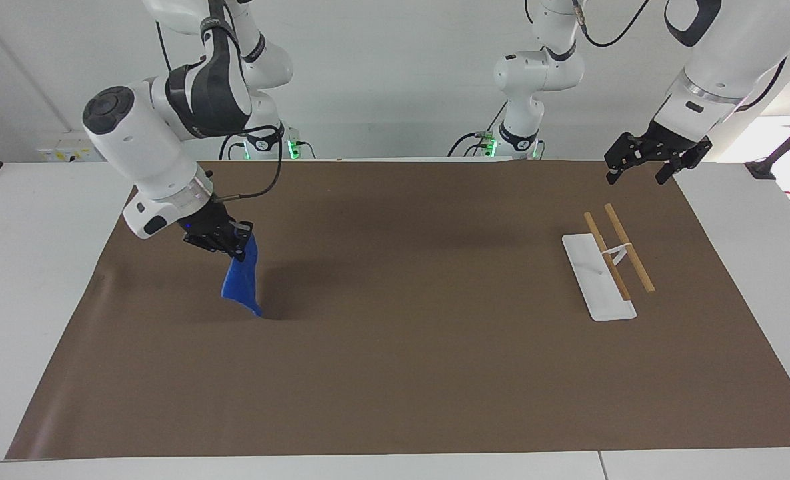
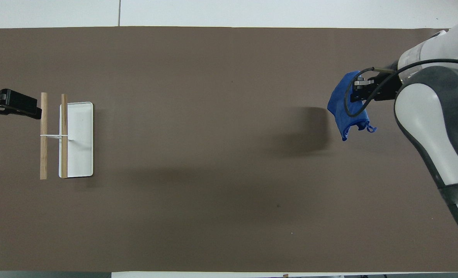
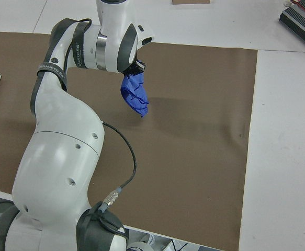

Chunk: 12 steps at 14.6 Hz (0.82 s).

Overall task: Right arm passes towel to left arm to hang
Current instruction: 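Lift the blue towel and carry it toward the left gripper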

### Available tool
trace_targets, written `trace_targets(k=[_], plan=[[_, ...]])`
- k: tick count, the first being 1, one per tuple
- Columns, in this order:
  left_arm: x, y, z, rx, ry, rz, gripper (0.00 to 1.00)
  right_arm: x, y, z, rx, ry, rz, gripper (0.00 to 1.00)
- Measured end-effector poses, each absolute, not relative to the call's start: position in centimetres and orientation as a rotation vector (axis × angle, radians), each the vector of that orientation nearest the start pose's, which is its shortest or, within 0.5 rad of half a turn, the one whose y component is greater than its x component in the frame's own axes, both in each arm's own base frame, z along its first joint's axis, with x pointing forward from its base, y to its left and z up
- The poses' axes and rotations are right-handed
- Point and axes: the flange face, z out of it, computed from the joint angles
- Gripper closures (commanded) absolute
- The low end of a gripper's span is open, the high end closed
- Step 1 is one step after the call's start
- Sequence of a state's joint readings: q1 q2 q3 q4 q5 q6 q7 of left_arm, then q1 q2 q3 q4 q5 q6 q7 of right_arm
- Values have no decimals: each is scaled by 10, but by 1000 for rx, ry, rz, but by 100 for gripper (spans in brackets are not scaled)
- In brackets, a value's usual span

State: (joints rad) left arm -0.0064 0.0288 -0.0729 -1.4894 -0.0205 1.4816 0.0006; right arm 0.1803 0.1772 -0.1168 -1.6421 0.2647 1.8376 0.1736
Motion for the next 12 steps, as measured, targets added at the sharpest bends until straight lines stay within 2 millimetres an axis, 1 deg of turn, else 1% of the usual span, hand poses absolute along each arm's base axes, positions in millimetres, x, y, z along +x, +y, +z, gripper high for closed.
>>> trace_targets(k=[2, 4, 6, 8, 10, 11, 12], plan=[[553, -46, 639, -3160, 129, 59, 0, 624, 92, 521, -2738, 442, 59, 100], [553, -46, 639, -3160, 129, 59, 0, 628, 126, 526, -2533, 630, 152, 100], [553, -46, 639, -3160, 129, 59, 0, 631, 161, 532, -2355, 800, 196, 100], [553, -46, 639, -3160, 129, 59, 0, 631, 204, 538, -2200, 926, 220, 100], [553, -46, 639, -3160, 129, 59, 0, 627, 251, 541, -2065, 1037, 225, 100], [553, -46, 639, -3160, 129, 59, 0, 624, 271, 541, -1996, 1087, 233, 100], [553, -46, 639, -3160, 129, 59, 0, 622, 285, 541, -1931, 1131, 249, 100]])
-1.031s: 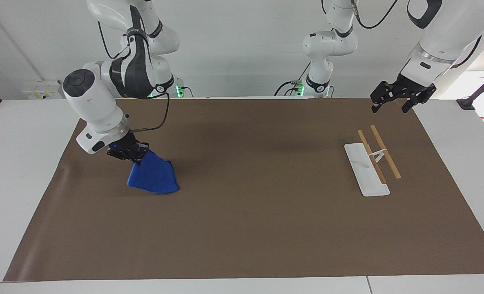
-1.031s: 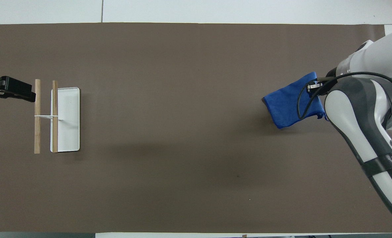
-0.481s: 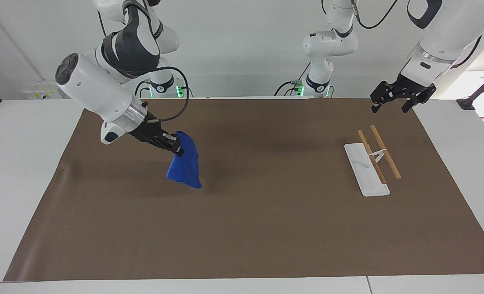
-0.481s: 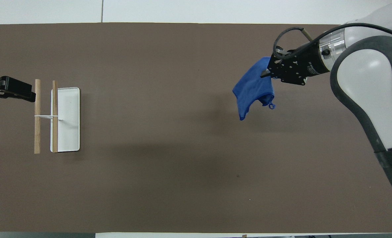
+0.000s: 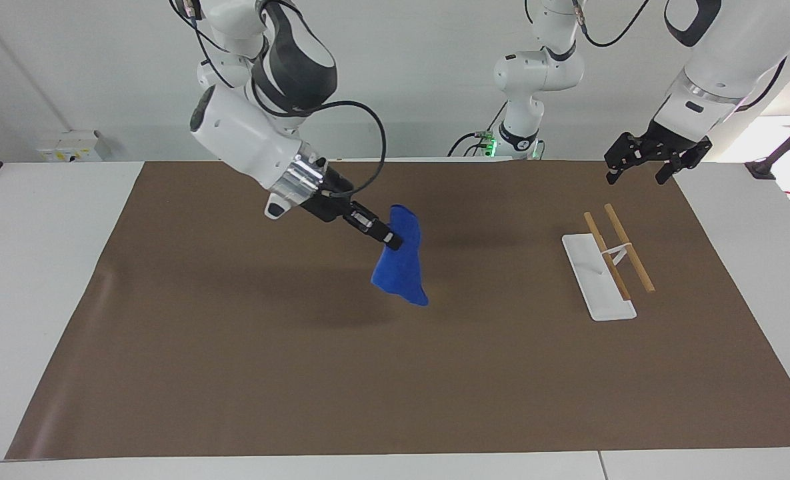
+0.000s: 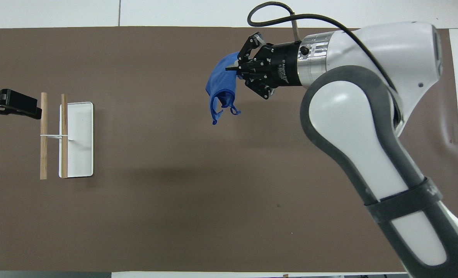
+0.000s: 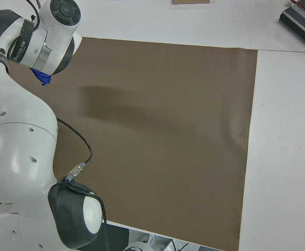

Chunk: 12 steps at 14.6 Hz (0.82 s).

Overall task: Right arm passes towel to left arm to hang
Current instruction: 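Lift the blue towel and carry it toward the left gripper, then hold the towel out while the left gripper reaches and grasps it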

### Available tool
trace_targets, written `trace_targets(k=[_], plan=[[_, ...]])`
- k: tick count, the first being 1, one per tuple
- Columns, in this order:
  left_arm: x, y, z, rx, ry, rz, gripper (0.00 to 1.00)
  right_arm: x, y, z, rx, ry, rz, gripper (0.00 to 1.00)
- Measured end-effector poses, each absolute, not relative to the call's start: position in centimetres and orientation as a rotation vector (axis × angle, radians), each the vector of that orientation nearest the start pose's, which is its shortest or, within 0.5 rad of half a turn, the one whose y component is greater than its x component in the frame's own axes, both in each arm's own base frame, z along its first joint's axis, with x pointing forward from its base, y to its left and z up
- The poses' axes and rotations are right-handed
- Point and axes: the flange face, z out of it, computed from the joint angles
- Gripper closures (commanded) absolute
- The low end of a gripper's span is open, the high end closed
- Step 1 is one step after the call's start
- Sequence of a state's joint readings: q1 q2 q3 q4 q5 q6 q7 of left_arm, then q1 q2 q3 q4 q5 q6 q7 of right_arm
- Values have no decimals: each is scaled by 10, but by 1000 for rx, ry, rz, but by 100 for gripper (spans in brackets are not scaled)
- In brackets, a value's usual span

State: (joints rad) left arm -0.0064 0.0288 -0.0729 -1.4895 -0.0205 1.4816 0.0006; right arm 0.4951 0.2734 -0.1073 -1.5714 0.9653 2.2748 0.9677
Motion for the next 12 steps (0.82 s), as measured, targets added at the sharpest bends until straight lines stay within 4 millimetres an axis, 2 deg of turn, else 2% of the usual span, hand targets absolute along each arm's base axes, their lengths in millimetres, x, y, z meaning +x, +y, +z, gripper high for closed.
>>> trace_targets(k=[2, 6, 10, 12], plan=[[553, -46, 639, -3160, 129, 59, 0, 621, 298, 540, -1821, 1204, 285, 100], [552, -46, 638, -3159, 127, 69, 0, 626, 291, 541, -1644, 1320, 359, 100], [550, -41, 638, -3158, 112, 97, 0, 614, 317, 540, -1579, 1374, 367, 100], [547, -42, 642, -3158, 76, 89, 0, 612, 321, 541, -1538, 1390, 392, 100]])
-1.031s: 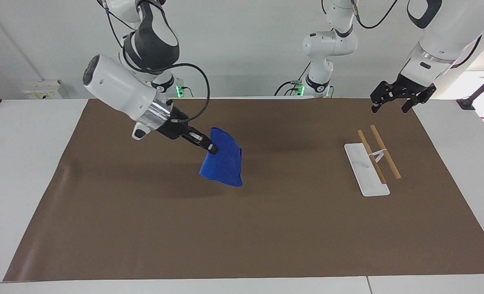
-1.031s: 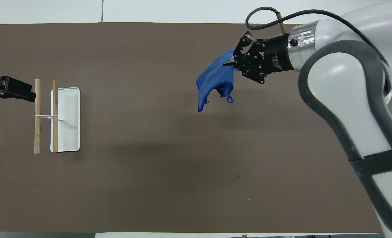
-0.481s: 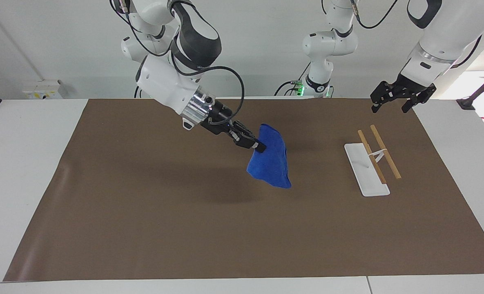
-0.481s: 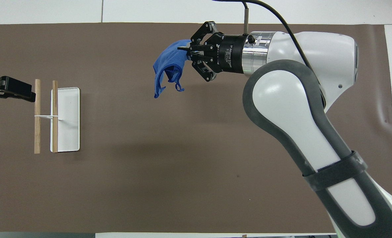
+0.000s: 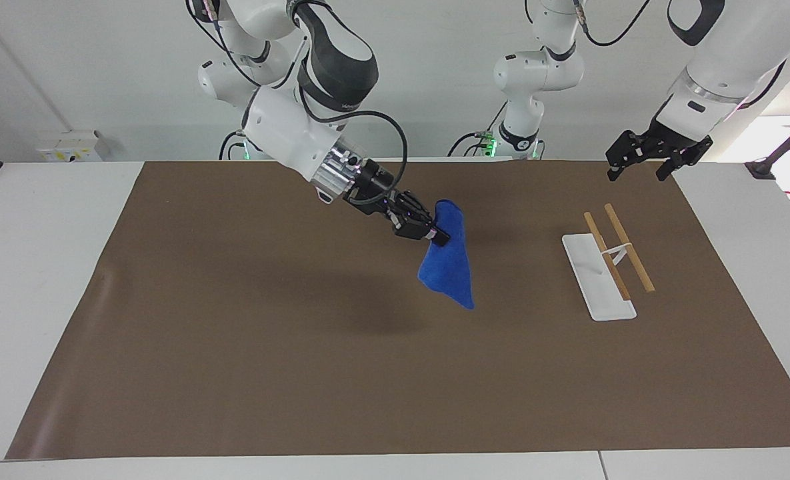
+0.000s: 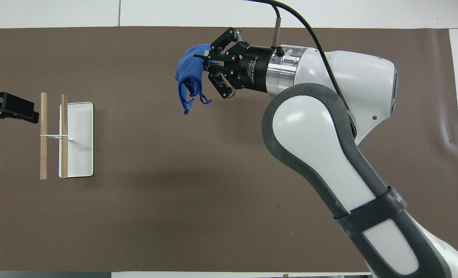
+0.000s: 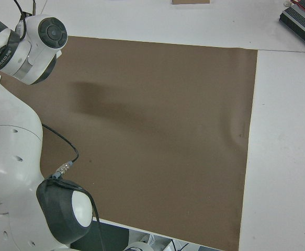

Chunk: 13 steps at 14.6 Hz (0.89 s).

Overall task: Right arm passes towel to left arm to hang
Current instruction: 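Hold the towel out while the left gripper reaches and grasps it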

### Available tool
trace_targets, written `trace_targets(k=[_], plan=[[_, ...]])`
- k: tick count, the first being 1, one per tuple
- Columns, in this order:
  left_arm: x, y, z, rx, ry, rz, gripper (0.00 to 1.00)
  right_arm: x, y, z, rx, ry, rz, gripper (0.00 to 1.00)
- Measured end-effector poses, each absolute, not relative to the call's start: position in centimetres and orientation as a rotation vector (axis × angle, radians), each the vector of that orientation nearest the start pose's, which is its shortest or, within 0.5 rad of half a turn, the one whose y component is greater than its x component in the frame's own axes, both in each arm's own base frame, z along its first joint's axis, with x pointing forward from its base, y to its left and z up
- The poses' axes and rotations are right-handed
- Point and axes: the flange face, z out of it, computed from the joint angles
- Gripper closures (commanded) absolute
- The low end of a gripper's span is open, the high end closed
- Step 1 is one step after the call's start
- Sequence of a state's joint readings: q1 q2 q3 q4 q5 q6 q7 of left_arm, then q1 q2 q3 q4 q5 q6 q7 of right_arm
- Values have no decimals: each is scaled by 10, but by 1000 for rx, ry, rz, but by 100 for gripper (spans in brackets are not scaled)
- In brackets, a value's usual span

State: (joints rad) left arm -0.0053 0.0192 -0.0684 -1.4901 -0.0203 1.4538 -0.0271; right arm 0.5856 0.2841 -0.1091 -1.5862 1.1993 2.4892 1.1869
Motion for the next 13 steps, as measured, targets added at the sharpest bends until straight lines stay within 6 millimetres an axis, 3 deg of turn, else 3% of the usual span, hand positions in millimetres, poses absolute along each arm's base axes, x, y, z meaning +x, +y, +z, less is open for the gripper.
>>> trace_targets(k=[4, 9, 13], plan=[[546, -73, 642, -3252, -212, 72, 0, 610, 326, 541, -1532, 1390, 406, 100], [552, -139, 612, -3335, -781, 92, 0, 602, 340, 542, -1453, 1440, 474, 100], [546, -155, 590, -3324, -1042, 150, 0, 604, 337, 542, -1371, 1498, 519, 100]])
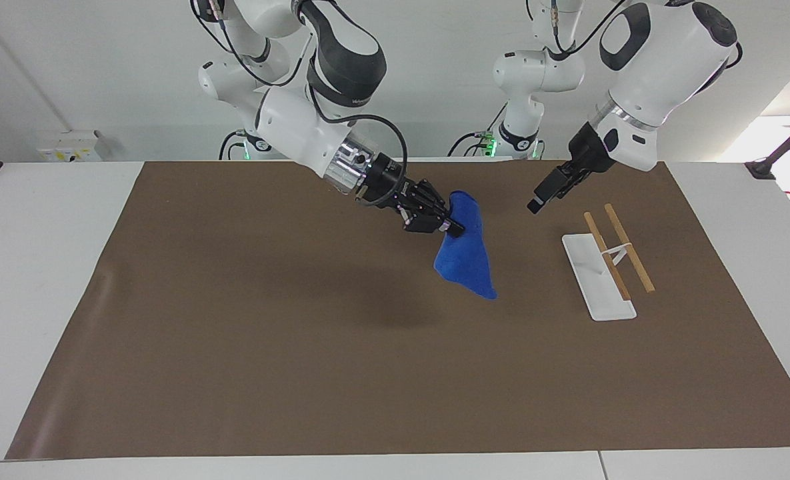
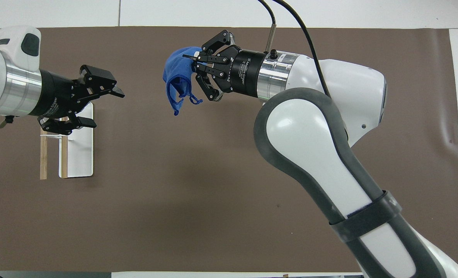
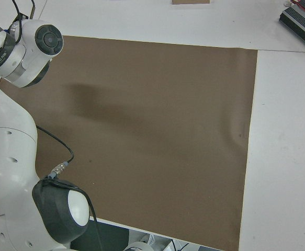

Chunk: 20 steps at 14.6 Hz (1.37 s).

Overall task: Right arm passes towel to left arm to hang
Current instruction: 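Hold the towel out while the left gripper reaches and grasps it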

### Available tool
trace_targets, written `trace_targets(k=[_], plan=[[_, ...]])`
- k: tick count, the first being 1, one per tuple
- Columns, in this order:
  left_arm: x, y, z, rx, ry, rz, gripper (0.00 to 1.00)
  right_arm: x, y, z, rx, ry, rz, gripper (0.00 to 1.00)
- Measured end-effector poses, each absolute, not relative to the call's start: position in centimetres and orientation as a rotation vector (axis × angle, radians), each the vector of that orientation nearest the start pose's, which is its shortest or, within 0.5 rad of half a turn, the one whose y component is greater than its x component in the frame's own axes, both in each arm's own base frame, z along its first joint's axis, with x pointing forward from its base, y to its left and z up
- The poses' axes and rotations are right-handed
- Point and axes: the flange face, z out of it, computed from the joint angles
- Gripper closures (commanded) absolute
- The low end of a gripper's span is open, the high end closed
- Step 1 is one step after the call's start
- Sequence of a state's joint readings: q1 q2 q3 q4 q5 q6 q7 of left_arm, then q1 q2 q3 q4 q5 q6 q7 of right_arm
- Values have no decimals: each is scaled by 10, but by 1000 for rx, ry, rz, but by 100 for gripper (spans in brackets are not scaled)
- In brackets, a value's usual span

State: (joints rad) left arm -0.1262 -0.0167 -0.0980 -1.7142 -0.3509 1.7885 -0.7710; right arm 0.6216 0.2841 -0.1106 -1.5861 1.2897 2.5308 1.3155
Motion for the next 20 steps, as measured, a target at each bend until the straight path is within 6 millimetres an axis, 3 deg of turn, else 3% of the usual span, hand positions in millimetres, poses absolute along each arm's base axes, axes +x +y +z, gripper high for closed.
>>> trace_targets(k=[3, 6, 9, 12, 15, 18, 19, 20], plan=[[532, -155, 581, -3318, -1167, 243, 0, 599, 345, 544, -1329, 1534, 537, 100], [530, -155, 574, -3217, -1615, 300, 0, 592, 357, 545, -1301, 1557, 551, 100], [535, -160, 561, -2903, -2200, 376, 0, 592, 357, 547, -1284, 1568, 562, 100], [536, -177, 549, -2444, -2728, 436, 0, 593, 357, 548, -1259, 1572, 579, 100], [525, -197, 538, -2148, -2921, 529, 0, 593, 357, 549, -1252, 1570, 572, 100], [509, -222, 531, -2022, -3004, 564, 0, 584, 371, 550, -1265, 1558, 579, 100], [505, -230, 530, -2004, -3026, 566, 8, 581, 375, 550, -1269, 1555, 581, 100], [502, -235, 528, -1985, -3051, 565, 27, 580, 377, 551, -1269, 1554, 578, 100]])
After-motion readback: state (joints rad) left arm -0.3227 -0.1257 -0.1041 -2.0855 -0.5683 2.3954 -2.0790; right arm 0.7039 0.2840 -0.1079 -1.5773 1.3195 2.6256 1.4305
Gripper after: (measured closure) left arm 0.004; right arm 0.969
